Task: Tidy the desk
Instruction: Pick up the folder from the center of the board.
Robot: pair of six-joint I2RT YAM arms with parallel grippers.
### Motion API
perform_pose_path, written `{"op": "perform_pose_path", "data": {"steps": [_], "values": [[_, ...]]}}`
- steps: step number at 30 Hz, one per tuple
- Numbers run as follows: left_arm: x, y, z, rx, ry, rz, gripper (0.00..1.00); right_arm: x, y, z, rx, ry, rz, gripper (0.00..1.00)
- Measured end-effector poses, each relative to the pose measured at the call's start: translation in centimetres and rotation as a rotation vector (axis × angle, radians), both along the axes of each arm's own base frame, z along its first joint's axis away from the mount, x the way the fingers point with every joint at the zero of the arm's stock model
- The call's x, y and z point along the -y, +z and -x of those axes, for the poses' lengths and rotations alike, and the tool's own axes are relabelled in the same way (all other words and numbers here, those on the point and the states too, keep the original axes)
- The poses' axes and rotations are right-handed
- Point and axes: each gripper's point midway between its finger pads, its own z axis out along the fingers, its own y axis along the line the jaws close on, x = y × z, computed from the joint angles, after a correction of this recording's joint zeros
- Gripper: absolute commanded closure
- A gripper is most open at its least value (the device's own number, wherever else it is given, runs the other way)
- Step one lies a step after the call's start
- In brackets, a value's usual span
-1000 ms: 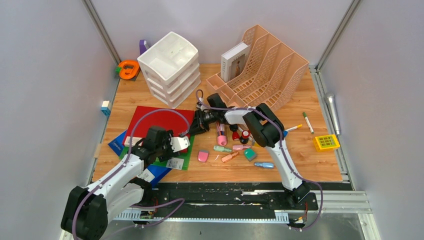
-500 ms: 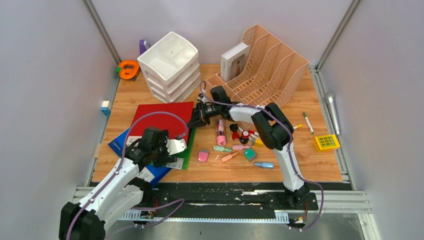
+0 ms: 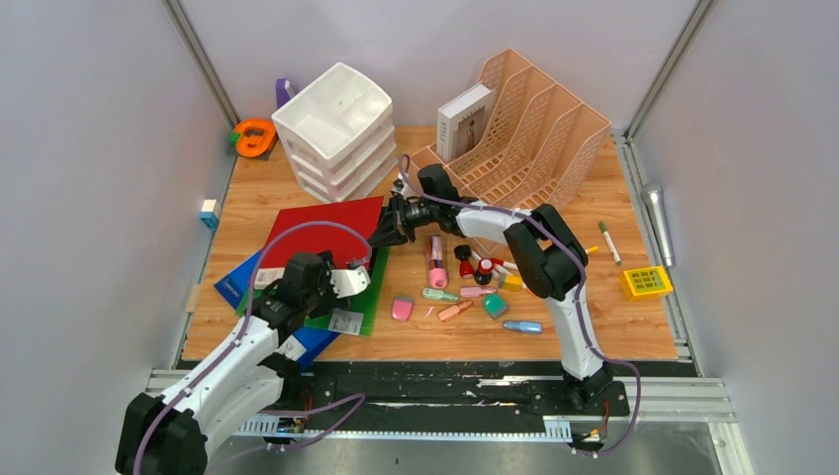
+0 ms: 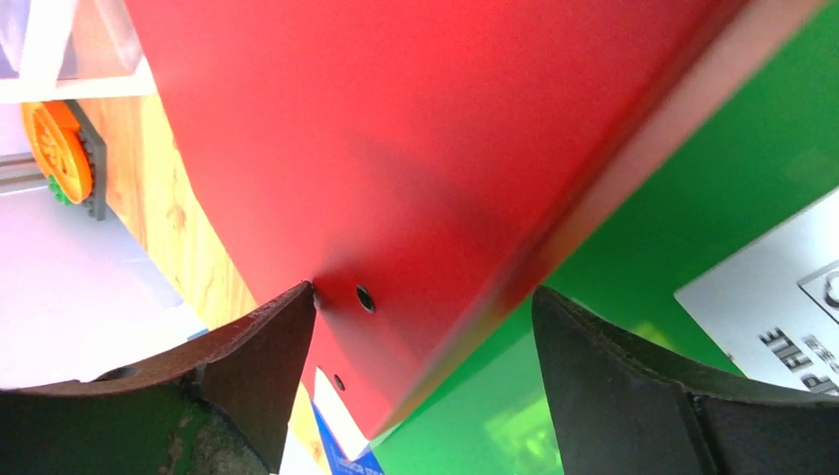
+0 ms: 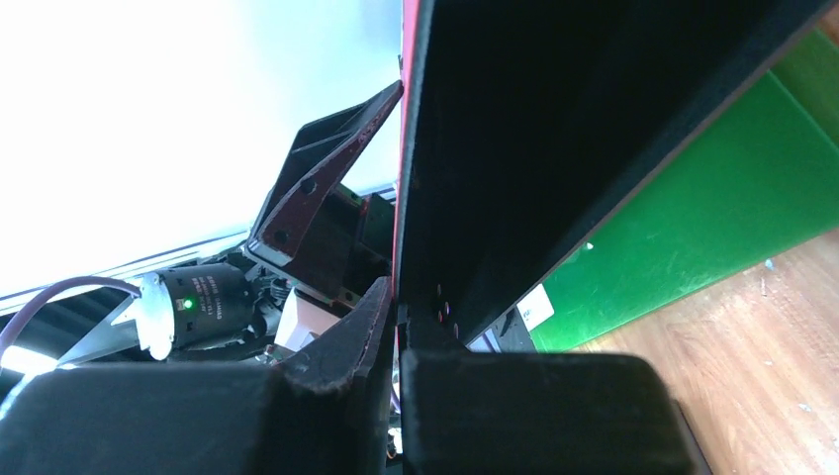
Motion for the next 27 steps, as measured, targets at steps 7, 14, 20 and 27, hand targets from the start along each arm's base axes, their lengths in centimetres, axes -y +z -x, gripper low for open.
{"op": "perform_pose_path", "data": {"steps": [7, 14, 20, 27], "values": [[0.5, 0.6, -1.7, 0.089, 0.019, 0.025, 0.44, 0.4, -0.2, 0.4, -0.020, -0.012, 0.008, 1.00], [1.1, 2.2, -2.6, 0.138, -0.007, 0.020, 0.91, 1.0, 0.3, -0.5, -0.013, -0.065, 0.014, 0.82], [1.4, 5.3, -3.4, 0.163, -0.005, 0.034, 1.00, 1.2, 3.5, -1.3, 0.108, -0.053, -0.032, 0.44], [2.7, 11.5, -3.8, 0.146, 0.020, 0.131, 1.00, 3.2, 10.9, -3.3, 0.372, -0.061, -0.103, 0.28]]}}
